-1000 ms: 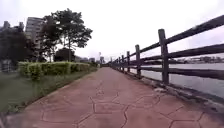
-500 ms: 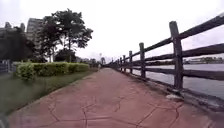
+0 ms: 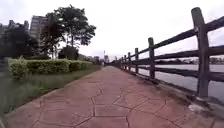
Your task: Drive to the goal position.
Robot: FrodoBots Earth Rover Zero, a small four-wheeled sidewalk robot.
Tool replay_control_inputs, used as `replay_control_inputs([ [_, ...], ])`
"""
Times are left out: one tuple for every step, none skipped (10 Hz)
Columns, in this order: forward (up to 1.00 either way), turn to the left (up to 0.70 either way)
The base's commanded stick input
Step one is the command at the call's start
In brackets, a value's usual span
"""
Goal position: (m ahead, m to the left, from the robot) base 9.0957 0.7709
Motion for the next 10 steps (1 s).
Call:
replay_control_inputs([
  [1.00,0.00],
  [1.00,0.00],
  [1.00,0.00],
  [1.00,0.00],
  [1.00,0.00],
  [1.00,-0.04],
  [1.00,-0.18],
  [1.00,-0.30],
  [1.00,0.00],
  [1.00,0.00],
])
